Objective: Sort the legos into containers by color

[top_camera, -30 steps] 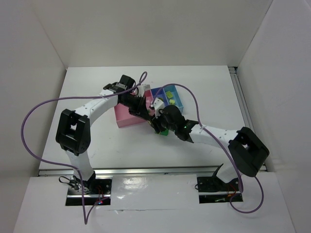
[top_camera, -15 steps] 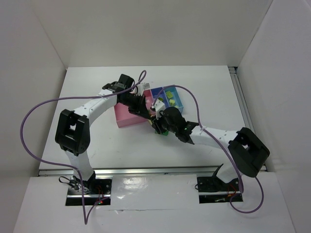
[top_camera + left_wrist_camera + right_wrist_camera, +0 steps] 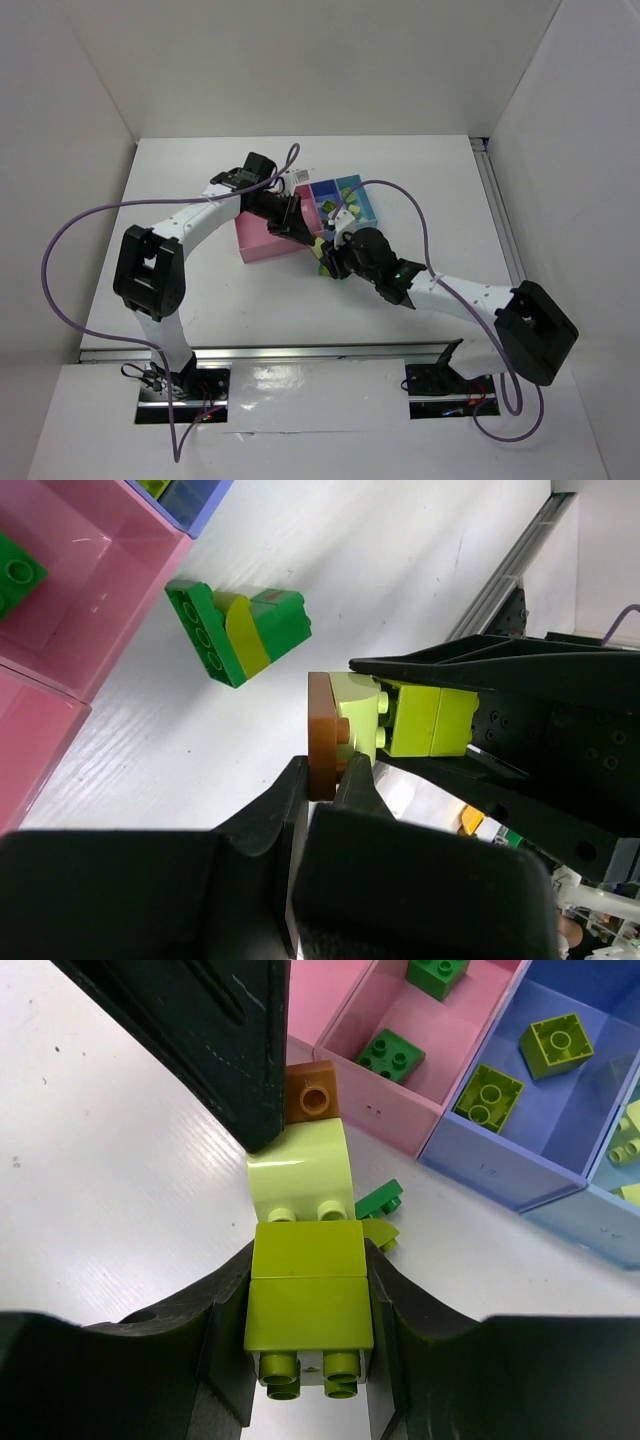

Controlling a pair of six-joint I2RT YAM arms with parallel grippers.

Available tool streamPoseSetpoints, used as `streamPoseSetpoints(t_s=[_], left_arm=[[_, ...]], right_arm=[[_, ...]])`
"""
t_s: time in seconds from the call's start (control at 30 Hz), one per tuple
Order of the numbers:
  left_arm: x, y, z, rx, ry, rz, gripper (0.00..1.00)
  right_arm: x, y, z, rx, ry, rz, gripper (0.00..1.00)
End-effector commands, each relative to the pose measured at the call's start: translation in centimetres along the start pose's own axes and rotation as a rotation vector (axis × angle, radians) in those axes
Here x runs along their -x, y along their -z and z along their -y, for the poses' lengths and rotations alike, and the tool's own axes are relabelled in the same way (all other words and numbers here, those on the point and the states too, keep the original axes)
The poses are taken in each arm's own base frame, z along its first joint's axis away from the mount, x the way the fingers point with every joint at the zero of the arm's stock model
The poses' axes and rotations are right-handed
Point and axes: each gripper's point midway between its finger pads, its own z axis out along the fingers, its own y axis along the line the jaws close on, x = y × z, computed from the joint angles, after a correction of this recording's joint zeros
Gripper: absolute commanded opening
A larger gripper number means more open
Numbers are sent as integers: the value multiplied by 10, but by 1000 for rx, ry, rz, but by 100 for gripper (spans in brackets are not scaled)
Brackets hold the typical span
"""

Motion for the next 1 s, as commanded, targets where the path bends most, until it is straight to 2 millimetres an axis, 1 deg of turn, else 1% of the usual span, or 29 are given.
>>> streamPoseSetpoints(t_s=[0.0,0.03,0.13,0.27,0.3,0.33,0.4,0.47,0.5,0.53,0.63,0.67,0.7,0.73,0.77,0.8,0.83,0.87,0.9,0.93,0.97], left_arm=[[8,12,-18,76,12,48,0],[4,11,-18,67,19,38,0],[6,11,-16,56,21,44,0],[5,10,-24,97,37,46,0],[6,12,-29,112,43,54,0],[3,11,-30,113,61,48,0],[6,11,-35,138,65,61,0],[8,13,-41,165,81,72,0],[8,13,-41,165,81,72,0],[6,13,-46,188,87,70,0],[8,16,-49,216,92,84,0],[8,16,-49,216,102,85,0],[9,18,-49,231,96,96,0],[10,21,-52,234,103,102,0],[7,20,-53,235,108,95,0],[7,20,-53,235,108,95,0],[9,19,-53,234,103,102,0],[9,19,-53,234,103,102,0],[10,22,-51,233,97,109,0],[8,21,-54,243,103,104,0],[9,24,-51,241,95,113,0]], right_arm=[[3,12,19,-91,-43,30,0],[-1,15,18,-91,-54,32,0],[4,16,18,-89,-56,52,0],[2,16,18,-90,-55,43,0],[5,18,18,-89,-56,54,0],[6,20,17,-80,-56,53,0],[5,22,17,-80,-55,49,0],[10,25,18,-89,-56,57,0],[11,27,18,-89,-56,58,0],[13,30,18,-89,-57,63,0],[7,34,26,-132,-55,37,0],[10,36,27,-140,-56,48,0],[3,37,29,-151,-54,29,0],[3,37,31,-160,-54,30,0],[3,37,31,-160,-54,30,0],[-4,37,31,-161,-63,12,0],[-9,35,35,-185,-60,-3,0],[-20,32,37,-201,-69,-39,0],[-16,29,39,-218,-78,-42,0],[-23,28,44,-253,-90,-78,0],[-35,22,46,-273,-89,-130,0]])
